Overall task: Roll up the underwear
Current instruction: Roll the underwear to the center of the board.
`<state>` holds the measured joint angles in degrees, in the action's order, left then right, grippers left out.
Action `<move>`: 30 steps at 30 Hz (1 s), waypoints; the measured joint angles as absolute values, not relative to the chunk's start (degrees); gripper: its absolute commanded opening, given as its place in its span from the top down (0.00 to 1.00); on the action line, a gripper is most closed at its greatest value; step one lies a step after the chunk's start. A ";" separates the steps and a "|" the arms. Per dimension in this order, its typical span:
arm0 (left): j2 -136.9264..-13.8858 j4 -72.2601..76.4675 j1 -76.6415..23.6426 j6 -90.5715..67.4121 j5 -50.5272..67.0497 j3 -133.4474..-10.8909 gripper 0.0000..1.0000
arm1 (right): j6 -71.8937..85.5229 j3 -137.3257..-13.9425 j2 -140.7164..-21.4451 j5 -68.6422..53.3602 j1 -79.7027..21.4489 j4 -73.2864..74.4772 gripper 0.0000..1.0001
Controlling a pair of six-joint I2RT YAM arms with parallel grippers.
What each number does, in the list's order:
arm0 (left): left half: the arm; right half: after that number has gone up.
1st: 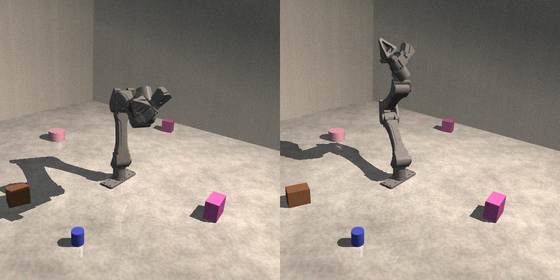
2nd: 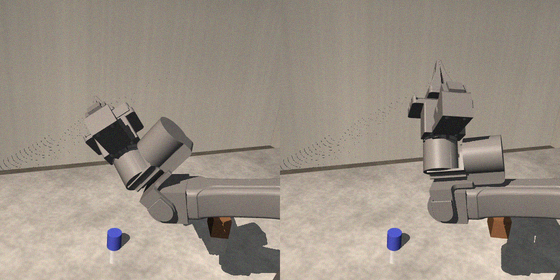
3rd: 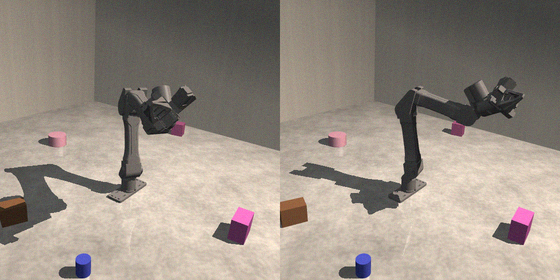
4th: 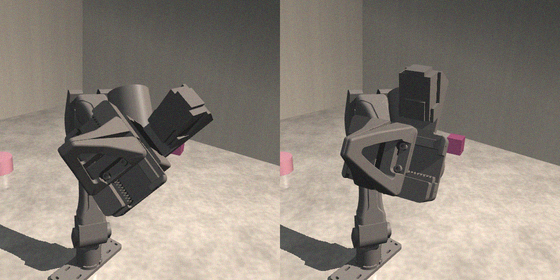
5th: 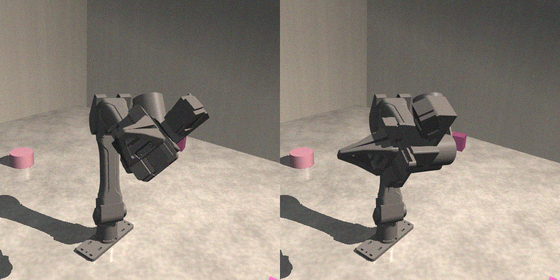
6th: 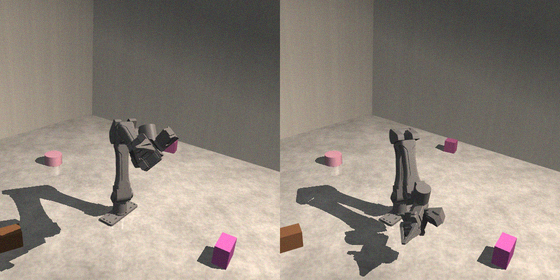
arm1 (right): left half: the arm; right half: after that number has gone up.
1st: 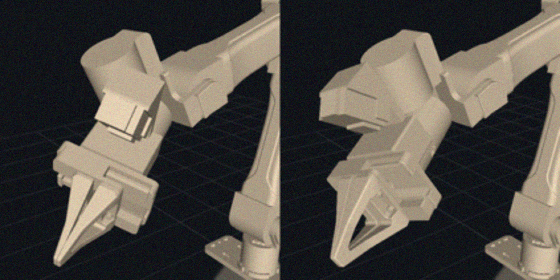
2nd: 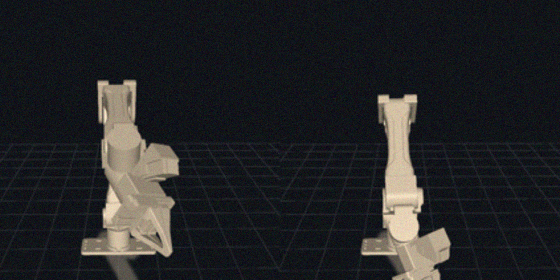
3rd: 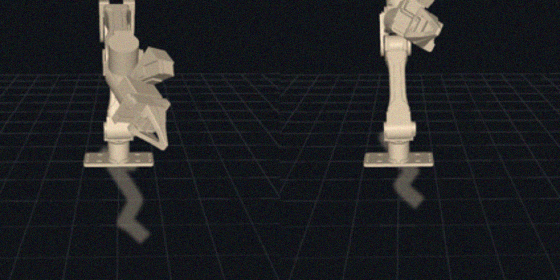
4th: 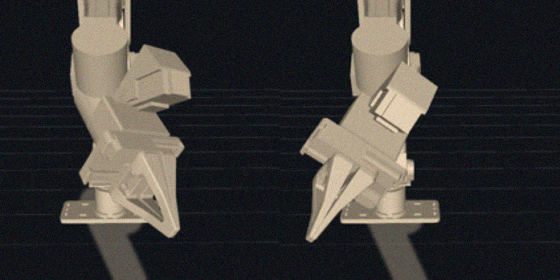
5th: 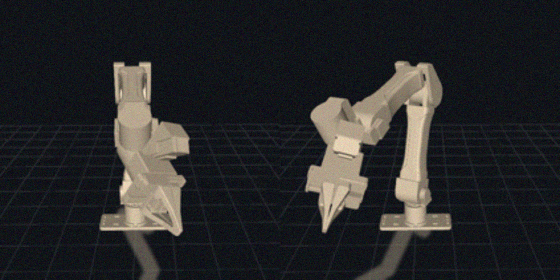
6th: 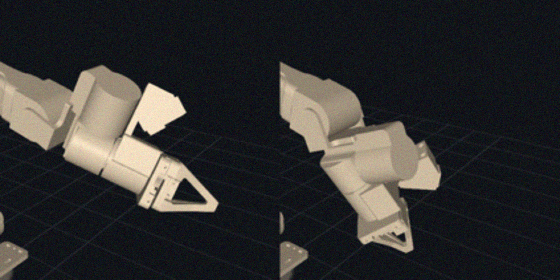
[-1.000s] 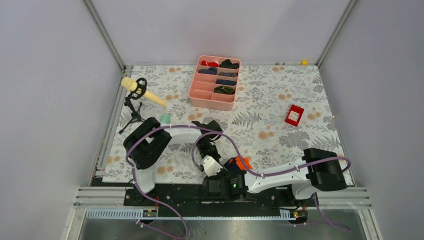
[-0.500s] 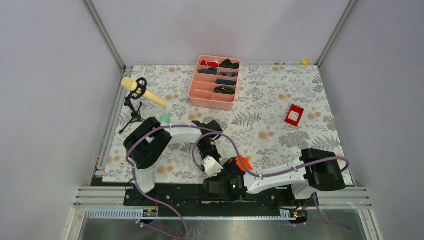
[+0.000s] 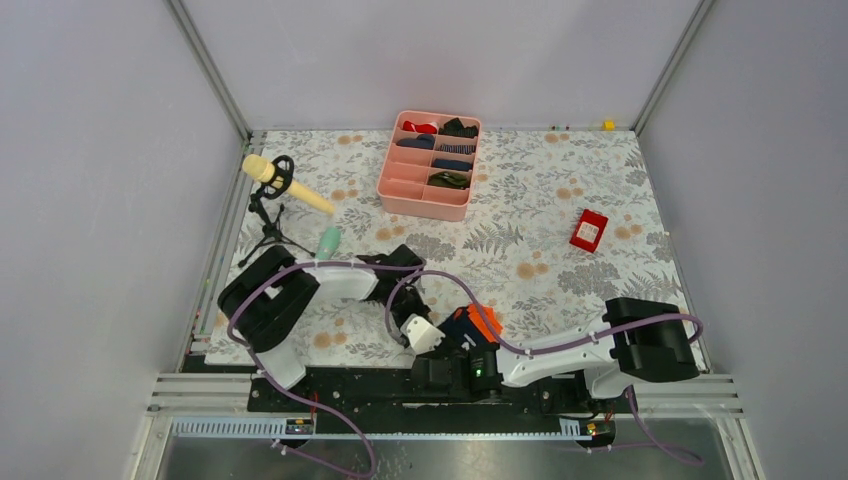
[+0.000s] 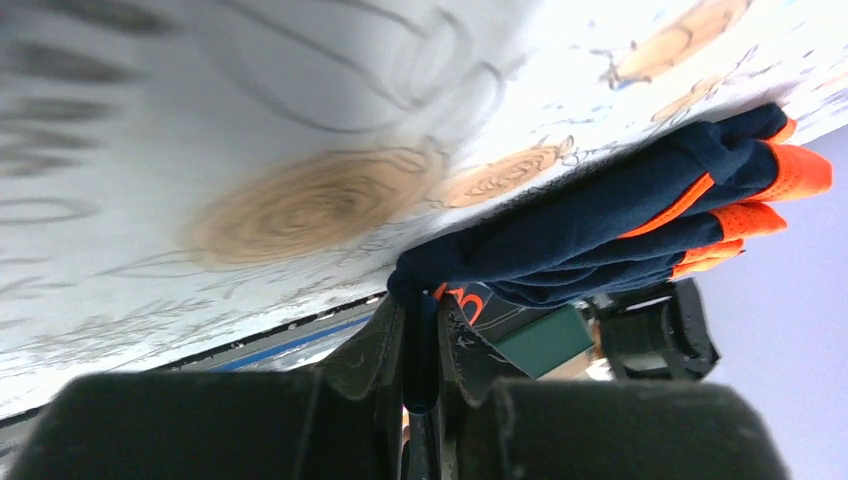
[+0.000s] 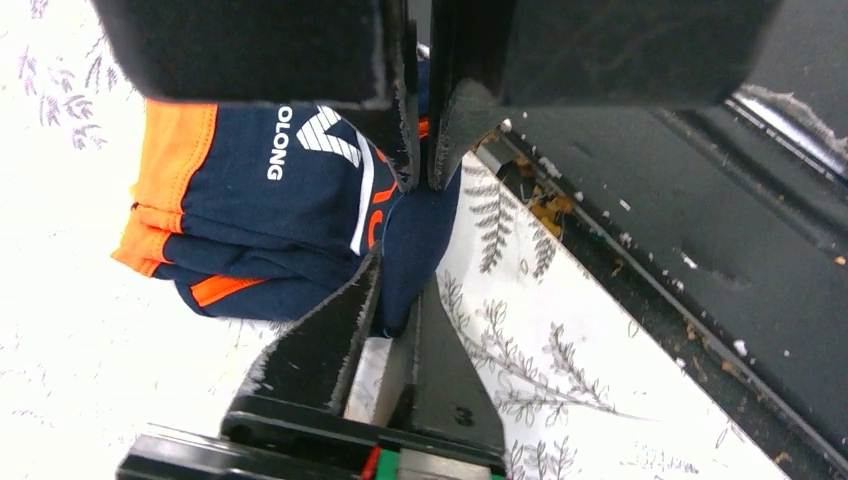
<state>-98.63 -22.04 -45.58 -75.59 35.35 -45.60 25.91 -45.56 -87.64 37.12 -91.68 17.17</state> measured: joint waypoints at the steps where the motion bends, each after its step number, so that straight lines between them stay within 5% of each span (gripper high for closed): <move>1: -97.78 -21.06 -44.99 -76.55 35.22 -44.47 1.00 | 24.36 -45.39 -87.64 36.99 -91.11 16.03 0.90; 5: -94.91 -18.57 -42.57 -79.72 34.54 -40.99 1.00 | 19.09 -45.34 -87.57 36.25 -88.44 12.99 0.67; 13: -93.78 -16.93 -41.76 -82.43 34.48 -39.53 1.00 | 15.05 -43.57 -81.30 33.30 -83.64 11.99 0.49; 30: -93.80 -18.39 -41.78 -82.41 34.48 -40.05 1.00 | 14.74 -42.15 -83.18 28.29 -83.46 10.41 0.44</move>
<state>-93.80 -18.39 -41.78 -82.41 34.48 -40.05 14.74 -42.15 -83.18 28.29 -83.46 10.41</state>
